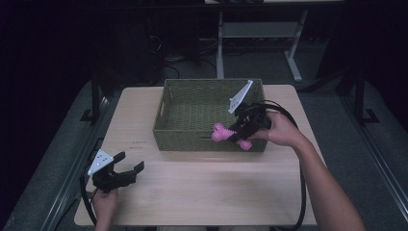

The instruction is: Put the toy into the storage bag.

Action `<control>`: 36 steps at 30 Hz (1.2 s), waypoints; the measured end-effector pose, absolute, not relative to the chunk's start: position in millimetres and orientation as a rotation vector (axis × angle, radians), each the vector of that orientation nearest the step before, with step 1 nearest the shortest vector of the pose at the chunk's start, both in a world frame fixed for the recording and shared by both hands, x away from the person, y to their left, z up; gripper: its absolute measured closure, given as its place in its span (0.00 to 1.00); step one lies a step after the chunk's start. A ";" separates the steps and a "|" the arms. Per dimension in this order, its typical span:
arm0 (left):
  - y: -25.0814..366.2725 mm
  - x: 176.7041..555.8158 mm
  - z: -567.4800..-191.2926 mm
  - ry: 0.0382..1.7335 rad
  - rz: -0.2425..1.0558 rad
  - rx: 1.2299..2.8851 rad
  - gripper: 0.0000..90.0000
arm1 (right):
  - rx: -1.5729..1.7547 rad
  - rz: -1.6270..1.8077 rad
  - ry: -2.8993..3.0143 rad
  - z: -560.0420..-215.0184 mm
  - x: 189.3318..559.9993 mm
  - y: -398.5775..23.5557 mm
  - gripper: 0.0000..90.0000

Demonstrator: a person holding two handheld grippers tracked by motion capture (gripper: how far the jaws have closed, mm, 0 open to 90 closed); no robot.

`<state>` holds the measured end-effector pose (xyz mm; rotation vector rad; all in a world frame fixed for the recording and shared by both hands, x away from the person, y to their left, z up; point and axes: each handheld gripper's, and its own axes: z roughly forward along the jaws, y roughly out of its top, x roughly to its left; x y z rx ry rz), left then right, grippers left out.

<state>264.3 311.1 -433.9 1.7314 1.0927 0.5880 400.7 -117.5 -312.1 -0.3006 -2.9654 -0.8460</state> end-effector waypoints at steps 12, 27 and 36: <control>310.7 264.5 -433.9 1.093 0.587 1.730 0.14 | -0.314 -0.850 -2.970 -300.1 416.4 -118.4 0.64; 311.0 265.3 -434.0 1.093 0.584 1.724 0.14 | -0.341 -0.826 -2.970 -295.6 445.4 -111.2 0.65; 310.7 265.4 -433.9 1.091 0.582 1.727 0.14 | -0.379 -0.806 -2.958 -304.7 462.7 -109.1 0.65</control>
